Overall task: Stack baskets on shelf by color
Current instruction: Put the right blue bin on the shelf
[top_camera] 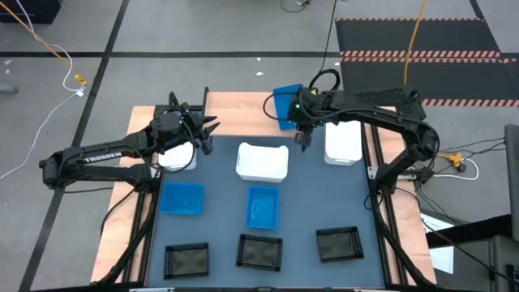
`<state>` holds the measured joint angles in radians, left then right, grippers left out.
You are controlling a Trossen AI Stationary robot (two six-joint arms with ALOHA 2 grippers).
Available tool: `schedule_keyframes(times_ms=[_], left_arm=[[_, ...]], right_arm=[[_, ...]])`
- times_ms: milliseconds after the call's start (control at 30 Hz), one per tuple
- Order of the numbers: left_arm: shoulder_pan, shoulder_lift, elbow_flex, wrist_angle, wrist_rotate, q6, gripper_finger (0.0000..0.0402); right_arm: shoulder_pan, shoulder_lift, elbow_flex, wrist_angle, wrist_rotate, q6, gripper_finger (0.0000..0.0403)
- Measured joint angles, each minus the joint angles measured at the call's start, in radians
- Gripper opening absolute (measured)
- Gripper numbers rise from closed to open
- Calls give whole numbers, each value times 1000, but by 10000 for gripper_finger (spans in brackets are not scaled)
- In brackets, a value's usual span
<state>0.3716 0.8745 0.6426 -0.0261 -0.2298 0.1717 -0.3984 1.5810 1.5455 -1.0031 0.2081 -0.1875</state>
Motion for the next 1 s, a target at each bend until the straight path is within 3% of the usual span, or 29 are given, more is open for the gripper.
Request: schedule_keyframes(times_ms=[567,1000], left_arm=[[0,0,0,29,0,17,106],[0,0,0,28,0,6,106]], right_arm=[[34,-37,-19,123,4,-2,106],[29,-138,-19,240,11,-148,107]])
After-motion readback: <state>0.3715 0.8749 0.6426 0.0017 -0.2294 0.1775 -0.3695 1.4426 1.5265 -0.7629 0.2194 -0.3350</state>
